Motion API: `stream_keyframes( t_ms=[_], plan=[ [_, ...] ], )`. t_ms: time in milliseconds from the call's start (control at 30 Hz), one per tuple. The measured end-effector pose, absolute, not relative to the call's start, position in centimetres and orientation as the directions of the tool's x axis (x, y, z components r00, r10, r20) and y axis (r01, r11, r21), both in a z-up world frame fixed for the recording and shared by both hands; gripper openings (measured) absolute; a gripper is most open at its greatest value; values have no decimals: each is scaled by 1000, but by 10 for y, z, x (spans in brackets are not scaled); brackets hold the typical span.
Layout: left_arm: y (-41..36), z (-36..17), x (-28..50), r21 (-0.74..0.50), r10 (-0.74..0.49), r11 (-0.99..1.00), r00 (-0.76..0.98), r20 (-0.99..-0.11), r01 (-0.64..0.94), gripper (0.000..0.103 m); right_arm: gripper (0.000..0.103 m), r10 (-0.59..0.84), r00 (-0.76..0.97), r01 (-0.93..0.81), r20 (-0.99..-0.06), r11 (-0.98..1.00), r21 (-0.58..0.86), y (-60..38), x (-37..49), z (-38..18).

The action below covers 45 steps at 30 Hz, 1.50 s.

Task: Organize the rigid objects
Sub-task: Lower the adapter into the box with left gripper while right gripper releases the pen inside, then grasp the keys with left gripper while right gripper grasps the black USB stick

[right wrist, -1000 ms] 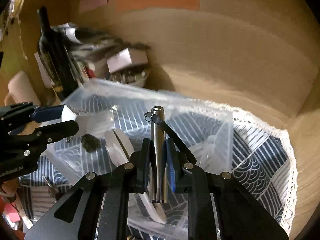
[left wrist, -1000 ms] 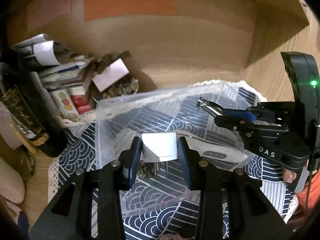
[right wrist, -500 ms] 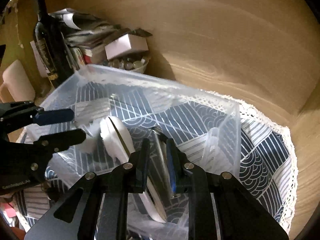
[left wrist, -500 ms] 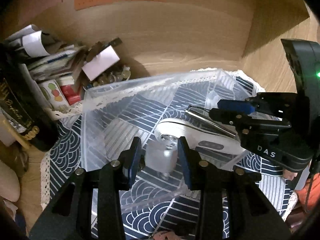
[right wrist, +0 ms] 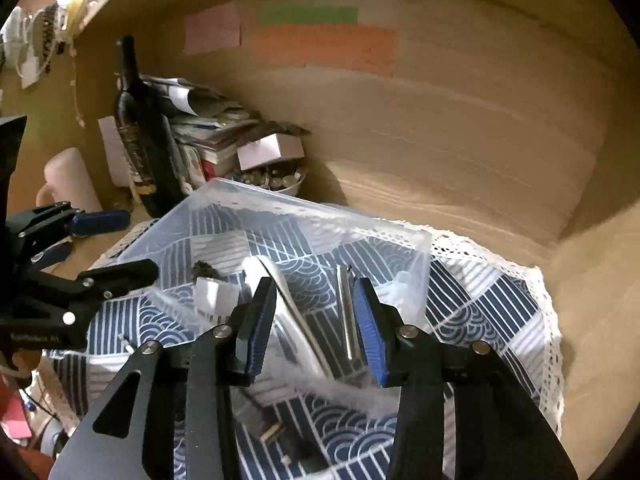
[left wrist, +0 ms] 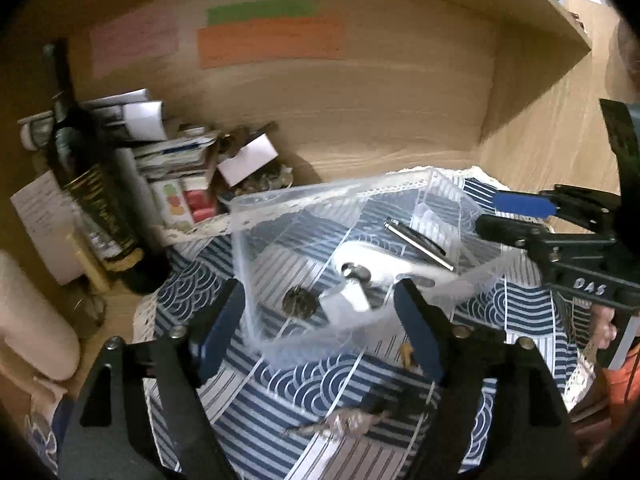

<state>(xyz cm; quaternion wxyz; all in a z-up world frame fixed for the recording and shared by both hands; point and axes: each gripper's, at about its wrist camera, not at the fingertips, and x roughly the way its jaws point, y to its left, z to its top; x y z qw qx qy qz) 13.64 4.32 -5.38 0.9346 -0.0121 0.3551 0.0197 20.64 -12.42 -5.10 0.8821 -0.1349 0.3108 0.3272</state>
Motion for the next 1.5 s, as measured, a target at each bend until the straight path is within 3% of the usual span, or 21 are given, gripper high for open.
stream_keyframes(
  t_ms=[167,567,700,933,1100,1167,1200,1267,1300,1500],
  plan=[
    [47,-67,115,-4,40,998,717,-696,-59,84,43,495,594,-653,-634,757,-21,-140,186,-54],
    [41,-130,99,-12,16,999,576,-817,-46,84,45,448,525,-637,-724,771,15,-162,166,-101],
    [28,-142,105,8,8,1000,551,-835,-3,84,52,433,502,-632,-749,775,24,-167,164,-113],
    [24,-148,114,-16,-30,999,537,-843,31,83,53,413,450,-655,-791,755,22,-162,164,-132],
    [23,-146,111,-17,-32,999,559,-828,32,64,52,409,408,-668,-817,743,38,-155,172,-144],
    [23,-145,110,-13,-30,999,568,-822,33,57,44,411,415,-674,-811,738,29,-155,172,-144],
    [22,-145,109,-10,-29,999,572,-819,37,37,33,413,413,-677,-812,735,29,-155,171,-144],
    [21,-143,107,-20,-44,999,573,-819,47,14,25,421,407,-677,-811,735,43,-158,171,-143],
    [21,-143,107,-30,-52,998,572,-819,47,9,25,425,406,-675,-809,736,47,-159,170,-143],
    [20,-140,103,-39,-59,998,569,-820,47,7,24,428,425,-656,-798,753,54,-169,163,-141]
  ],
)
